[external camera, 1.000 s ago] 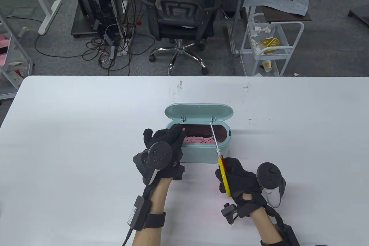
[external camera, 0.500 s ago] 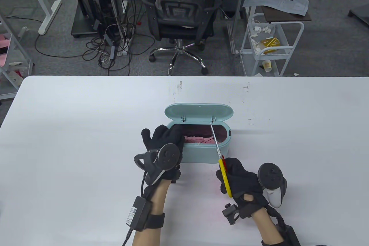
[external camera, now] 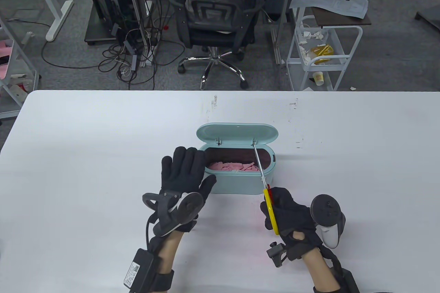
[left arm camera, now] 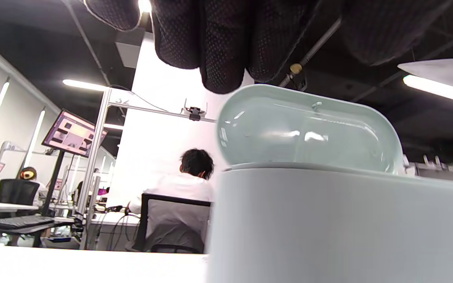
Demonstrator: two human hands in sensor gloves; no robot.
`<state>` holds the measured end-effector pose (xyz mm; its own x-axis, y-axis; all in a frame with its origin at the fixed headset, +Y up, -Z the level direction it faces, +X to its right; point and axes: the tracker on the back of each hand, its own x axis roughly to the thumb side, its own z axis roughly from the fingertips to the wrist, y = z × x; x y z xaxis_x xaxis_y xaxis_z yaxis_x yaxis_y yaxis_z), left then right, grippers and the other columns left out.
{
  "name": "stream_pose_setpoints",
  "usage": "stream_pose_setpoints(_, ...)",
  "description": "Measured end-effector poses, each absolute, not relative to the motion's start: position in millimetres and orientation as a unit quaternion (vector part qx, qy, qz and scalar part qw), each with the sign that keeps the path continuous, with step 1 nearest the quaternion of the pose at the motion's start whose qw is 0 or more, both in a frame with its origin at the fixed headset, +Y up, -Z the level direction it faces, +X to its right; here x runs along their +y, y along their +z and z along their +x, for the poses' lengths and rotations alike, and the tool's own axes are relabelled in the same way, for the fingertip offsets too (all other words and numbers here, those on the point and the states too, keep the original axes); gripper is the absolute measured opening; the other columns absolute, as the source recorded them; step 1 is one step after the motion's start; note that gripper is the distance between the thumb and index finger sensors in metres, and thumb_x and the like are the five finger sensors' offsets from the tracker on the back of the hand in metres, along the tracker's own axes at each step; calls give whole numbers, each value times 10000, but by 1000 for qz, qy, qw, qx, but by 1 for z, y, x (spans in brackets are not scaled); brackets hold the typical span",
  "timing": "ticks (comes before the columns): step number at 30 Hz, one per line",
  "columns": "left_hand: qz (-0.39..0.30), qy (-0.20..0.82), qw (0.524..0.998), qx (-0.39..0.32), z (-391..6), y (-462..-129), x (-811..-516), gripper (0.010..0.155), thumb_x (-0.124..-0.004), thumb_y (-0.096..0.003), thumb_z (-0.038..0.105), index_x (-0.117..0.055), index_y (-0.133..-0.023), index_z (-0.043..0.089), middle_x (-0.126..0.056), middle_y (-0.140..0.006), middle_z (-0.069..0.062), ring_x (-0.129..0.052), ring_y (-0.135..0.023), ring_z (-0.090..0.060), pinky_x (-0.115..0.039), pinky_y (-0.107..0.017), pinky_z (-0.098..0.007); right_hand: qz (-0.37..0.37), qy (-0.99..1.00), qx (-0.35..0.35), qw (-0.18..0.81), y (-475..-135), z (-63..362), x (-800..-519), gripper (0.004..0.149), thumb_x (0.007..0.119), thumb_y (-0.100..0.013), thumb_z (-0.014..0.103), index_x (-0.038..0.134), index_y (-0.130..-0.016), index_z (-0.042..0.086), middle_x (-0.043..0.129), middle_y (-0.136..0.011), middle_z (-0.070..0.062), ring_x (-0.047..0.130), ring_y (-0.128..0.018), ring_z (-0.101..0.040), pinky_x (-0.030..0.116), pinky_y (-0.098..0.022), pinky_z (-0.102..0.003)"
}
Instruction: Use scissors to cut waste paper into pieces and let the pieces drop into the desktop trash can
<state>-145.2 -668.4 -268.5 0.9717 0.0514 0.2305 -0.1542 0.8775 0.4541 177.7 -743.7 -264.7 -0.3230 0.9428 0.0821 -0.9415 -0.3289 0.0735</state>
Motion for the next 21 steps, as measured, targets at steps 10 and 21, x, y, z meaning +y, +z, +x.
stream_pose_setpoints(10,143,68,986,-54,-222,-245,-709,856,-560,-465,766,-490,-1169,283,-464,-1268,-93,-400,-1199,-363,-328,-823,-604,52,818,-2,572,-262,175,-743,703,820,-347,574,613,-839,115,942,-506,76,1038,-180,-132,858,-411,-532)
stream_pose_setpoints(21,140,138,979,-52,-245,-242,-721,867,-562,-454,771,-489,-1166,281,-499,-1258,-96,-435,-1185,-377,-341,-796,-639,65,842,-24,535,-259,175,-737,702,836,-340,568,634,-836,115,952,-504,65,1045,-182,-144,863,-410,-534)
